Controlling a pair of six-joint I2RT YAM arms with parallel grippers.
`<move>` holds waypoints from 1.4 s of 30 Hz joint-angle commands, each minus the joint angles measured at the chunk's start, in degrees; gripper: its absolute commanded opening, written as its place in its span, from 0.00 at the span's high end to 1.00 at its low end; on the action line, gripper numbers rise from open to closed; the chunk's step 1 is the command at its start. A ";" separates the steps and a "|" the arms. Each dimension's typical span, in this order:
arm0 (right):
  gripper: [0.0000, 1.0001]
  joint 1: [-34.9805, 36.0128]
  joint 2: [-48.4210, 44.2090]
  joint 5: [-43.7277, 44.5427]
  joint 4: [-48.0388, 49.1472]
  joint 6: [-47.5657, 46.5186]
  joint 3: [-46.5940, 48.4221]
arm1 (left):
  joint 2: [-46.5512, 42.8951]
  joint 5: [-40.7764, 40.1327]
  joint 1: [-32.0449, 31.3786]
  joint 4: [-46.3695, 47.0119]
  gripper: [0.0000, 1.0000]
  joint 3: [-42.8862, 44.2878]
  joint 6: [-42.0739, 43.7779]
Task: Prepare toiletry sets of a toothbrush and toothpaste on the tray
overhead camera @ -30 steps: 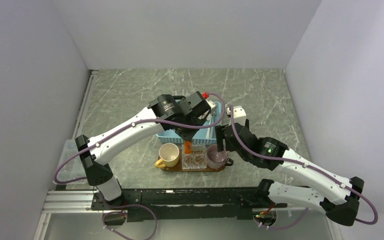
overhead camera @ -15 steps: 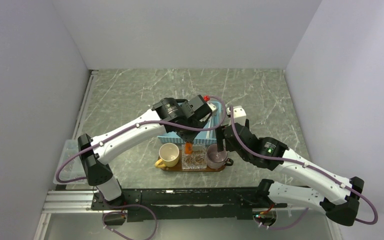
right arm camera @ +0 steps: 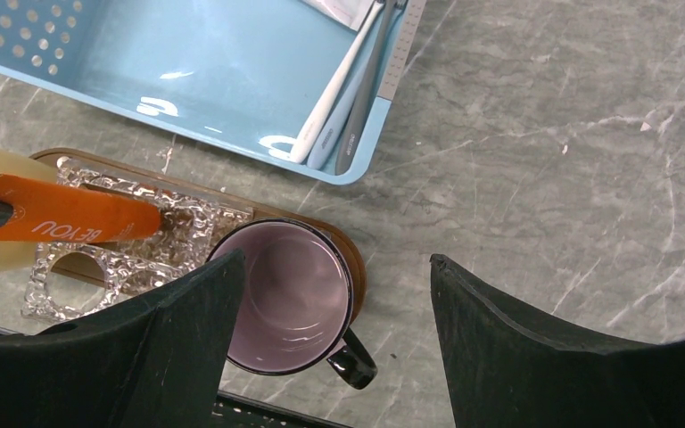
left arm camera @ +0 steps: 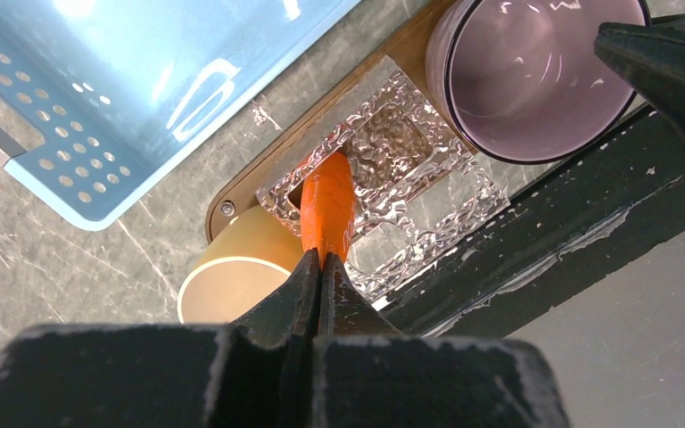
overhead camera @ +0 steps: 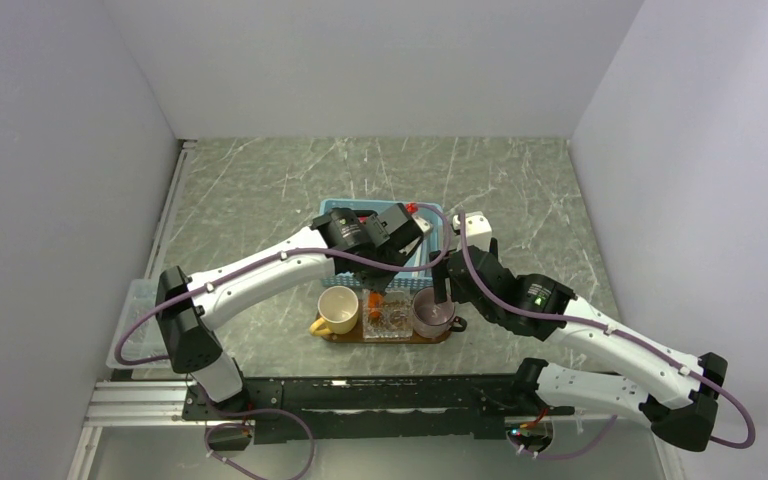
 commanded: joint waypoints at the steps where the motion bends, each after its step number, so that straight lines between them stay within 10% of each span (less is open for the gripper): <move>1: 0.22 -0.18 -0.24 -0.28 1.20 0.46 -0.39 | -2.96 -2.19 -0.25 2.53 1.00 0.09 -0.02; 42: 0.22 -0.13 0.91 -1.24 1.50 0.60 -0.36 | -4.26 -0.73 -0.16 6.97 1.00 -5.76 -0.48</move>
